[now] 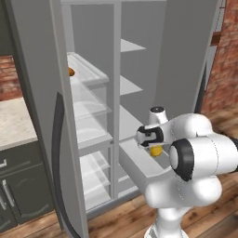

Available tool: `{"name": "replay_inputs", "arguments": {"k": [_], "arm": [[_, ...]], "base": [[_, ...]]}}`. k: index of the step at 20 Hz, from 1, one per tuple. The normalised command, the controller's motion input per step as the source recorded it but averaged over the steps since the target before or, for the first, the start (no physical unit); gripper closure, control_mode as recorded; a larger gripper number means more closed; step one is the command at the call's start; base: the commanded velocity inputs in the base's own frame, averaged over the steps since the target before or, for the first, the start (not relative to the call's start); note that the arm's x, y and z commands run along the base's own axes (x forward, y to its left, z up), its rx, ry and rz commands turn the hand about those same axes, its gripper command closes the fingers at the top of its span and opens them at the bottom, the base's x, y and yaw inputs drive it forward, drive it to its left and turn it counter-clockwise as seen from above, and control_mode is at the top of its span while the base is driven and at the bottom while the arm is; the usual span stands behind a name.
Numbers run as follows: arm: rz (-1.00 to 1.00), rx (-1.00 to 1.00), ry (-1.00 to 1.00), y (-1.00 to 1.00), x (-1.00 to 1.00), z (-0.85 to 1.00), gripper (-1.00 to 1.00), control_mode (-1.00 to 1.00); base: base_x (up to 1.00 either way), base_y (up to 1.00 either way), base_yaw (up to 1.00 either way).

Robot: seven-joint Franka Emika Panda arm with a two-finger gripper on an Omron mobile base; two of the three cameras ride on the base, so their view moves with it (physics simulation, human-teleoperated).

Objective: Take the lemon and mango from the fridge shelf and place them in the freezer drawer to begin freezing them.

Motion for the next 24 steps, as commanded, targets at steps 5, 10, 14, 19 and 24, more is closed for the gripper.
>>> {"name": "replay_inputs", "arguments": {"k": [5, 10, 14, 19, 24], "arm": [[0.00, 0.01, 0.00, 0.00, 0.01, -0.40, 1.00, -1.00], [0.00, 0.02, 0.00, -0.01, 0.06, -0.40, 1.00, -1.00], [0.00, 0.03, 0.00, -0.09, 0.22, -0.32, 1.00, -1.00], [0.00, 0.00, 0.00, -0.11, 0.31, -0.25, 1.00, -1.00], [0.00, 0.00, 0.00, -0.08, 0.40, -0.28, 1.00, -1.00]], "base": [[0.00, 0.00, 0.00], [0.00, 0.00, 0.00], [0.00, 0.00, 0.00], [0.00, 0.00, 0.00], [0.00, 0.00, 0.00]]}}
